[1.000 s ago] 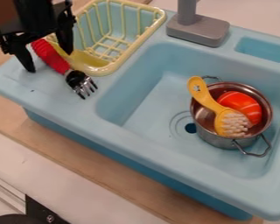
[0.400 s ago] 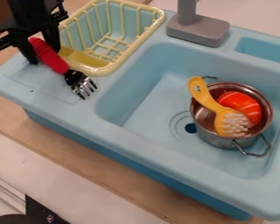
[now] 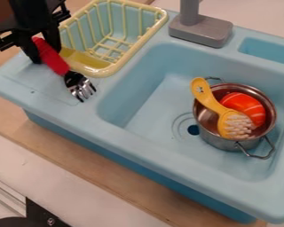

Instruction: Put the red fork into the basket

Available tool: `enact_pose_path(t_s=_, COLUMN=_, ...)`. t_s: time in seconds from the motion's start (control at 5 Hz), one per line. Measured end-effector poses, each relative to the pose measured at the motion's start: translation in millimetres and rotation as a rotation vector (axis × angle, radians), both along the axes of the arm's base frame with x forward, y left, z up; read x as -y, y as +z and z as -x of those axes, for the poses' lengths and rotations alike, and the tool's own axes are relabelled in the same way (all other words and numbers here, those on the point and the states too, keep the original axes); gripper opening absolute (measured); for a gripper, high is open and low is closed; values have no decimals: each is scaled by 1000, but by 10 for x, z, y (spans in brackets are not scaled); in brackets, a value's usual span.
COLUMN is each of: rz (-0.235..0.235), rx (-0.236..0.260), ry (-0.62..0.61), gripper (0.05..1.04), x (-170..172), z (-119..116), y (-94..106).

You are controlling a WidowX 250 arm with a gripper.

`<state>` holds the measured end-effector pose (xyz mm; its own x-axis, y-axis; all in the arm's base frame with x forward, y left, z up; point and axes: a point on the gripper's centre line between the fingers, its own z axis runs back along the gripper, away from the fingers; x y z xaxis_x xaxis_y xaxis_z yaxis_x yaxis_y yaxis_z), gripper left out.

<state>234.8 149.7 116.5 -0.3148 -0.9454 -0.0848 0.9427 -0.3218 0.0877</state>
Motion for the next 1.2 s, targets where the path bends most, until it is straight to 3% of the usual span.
enact_pose_path(t_s=0.2, rz=35, rx=-64, ry=55, gripper=400, x=91, z=46, y=62)
enact_pose_path(t_s=0.6, rz=-40, rx=-151, ry=177, gripper=400, x=82, z=-51, y=413)
enact_pose_path(t_s=0.8, rz=-43, rx=-148, ry=194, gripper=400, x=-11, z=-207, y=470)
enact_pose_path(t_s=1.0, rz=-112, rx=-127, ry=257, gripper=400, x=-134, z=-329, y=521)
enact_pose_path(t_s=1.2, rz=-147, rx=-125, ry=273, gripper=400, x=-192, z=-462, y=490)
